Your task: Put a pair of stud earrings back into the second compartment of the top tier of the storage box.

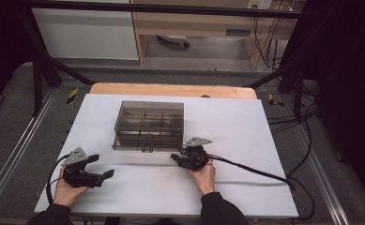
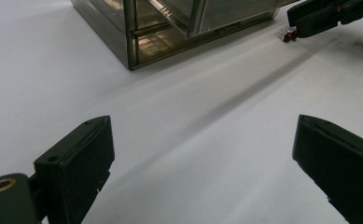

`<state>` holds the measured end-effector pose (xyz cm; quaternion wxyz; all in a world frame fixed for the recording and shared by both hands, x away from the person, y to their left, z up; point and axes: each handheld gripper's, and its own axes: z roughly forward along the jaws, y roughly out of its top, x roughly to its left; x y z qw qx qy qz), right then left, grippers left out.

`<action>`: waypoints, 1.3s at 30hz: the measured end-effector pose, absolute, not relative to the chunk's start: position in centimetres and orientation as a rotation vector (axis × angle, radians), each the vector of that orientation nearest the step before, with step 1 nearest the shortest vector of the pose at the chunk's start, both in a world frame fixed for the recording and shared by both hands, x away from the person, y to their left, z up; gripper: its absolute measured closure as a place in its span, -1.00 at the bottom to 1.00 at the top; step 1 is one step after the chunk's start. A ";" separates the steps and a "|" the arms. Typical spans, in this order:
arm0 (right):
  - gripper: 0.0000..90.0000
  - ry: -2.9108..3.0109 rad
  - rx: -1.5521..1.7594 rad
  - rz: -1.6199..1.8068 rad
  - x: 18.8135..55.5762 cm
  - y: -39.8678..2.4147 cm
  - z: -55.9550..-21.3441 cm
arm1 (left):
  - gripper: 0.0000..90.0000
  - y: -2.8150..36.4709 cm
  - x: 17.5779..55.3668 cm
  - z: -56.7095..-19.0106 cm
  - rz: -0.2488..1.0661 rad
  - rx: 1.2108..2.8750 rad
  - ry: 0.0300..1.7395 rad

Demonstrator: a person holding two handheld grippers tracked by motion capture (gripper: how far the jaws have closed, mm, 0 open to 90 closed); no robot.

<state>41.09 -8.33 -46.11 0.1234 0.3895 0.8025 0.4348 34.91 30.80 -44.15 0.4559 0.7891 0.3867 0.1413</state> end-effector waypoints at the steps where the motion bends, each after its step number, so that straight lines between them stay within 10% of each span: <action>1: 0.29 2.341 1.136 1.268 41.1 -8.3 -46.1 | -0.88 30.8 34.9 -44.1 0.350 1.946 0.953; 17: 0.60 2.366 1.151 1.217 41.5 -8.5 -46.0 | -0.88 30.8 34.9 -44.1 0.351 1.944 0.951; 39: 0.50 2.348 1.163 1.202 41.4 -8.5 -46.0 | -0.88 30.8 34.9 -44.1 0.351 1.945 0.951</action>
